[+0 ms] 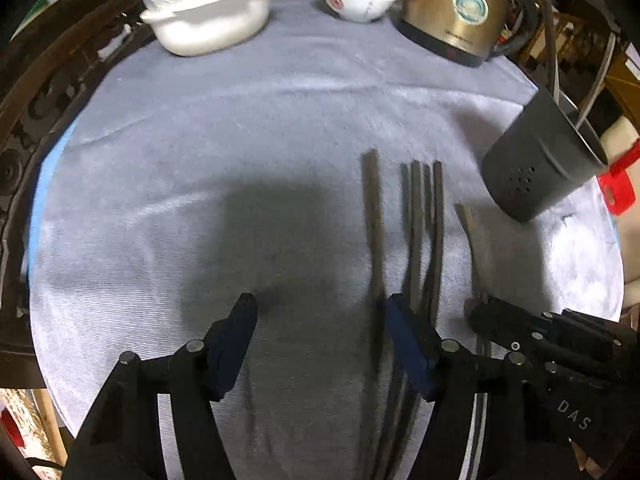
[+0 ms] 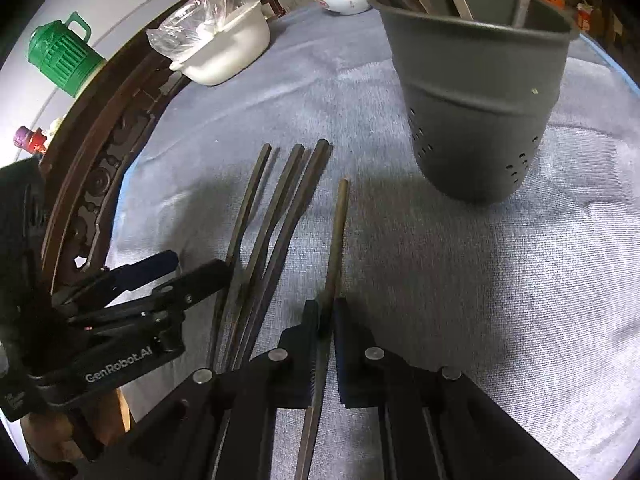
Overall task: Organize utensils
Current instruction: 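Grasp a chopstick with the right gripper while the left gripper grasps another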
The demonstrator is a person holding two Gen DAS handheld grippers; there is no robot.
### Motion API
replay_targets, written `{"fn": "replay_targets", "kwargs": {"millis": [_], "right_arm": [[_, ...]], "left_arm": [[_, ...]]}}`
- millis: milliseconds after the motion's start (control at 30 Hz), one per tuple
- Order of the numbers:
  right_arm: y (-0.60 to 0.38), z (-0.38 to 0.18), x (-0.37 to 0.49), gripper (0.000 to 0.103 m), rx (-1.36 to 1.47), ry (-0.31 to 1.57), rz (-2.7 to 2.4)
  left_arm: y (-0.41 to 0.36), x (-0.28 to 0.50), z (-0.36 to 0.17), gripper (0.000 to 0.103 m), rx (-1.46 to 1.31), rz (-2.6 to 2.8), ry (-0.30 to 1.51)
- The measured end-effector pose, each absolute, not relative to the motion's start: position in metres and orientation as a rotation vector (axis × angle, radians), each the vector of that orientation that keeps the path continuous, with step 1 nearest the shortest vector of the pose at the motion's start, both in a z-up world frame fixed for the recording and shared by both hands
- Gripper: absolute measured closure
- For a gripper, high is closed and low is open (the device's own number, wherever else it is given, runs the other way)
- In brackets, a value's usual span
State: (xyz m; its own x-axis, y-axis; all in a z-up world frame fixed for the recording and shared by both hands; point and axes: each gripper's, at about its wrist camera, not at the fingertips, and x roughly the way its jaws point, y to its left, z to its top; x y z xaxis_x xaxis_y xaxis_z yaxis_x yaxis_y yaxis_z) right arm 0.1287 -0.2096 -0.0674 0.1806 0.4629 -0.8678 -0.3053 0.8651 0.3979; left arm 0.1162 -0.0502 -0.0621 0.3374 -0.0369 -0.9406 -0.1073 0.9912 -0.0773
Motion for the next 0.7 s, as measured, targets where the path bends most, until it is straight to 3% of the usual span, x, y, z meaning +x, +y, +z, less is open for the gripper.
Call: {"fn": "replay_targets", "kwargs": {"millis": [100,167,233,300,600,700], "right_arm": [[-0.212,-0.067,0.127,0.094,0.144,1.281,0.555],[-0.212,-0.067,0.127,0.094,0.141,1.281,0.559],[-0.213,-0.066,0.126,0.094,0.131,1.281,0.561],[-0.212,-0.066,0.125,0.094,0.113,1.284,0.567],[-0.21,-0.063,0.117,0.094,-0.038,1.342,0.613],[-0.209,-0.066,0.126,0.092,-0.001,1.387,0.614]], "left_arm": [[-0.054,0.115,-0.059,0.04,-0.131,0.04,1.216],[-0.056,0.117,-0.063,0.052,-0.131,0.038,1.238],[-0.058,0.119,-0.066,0.08,-0.121,0.046,1.244],[-0.057,0.119,-0.067,0.097,-0.132,0.044,1.265],[-0.016,0.081,-0.076,0.098,-0.46,0.032,1.313],[-0.015,0.088,-0.076,0.09,-0.468,-0.007,1.348]]}}
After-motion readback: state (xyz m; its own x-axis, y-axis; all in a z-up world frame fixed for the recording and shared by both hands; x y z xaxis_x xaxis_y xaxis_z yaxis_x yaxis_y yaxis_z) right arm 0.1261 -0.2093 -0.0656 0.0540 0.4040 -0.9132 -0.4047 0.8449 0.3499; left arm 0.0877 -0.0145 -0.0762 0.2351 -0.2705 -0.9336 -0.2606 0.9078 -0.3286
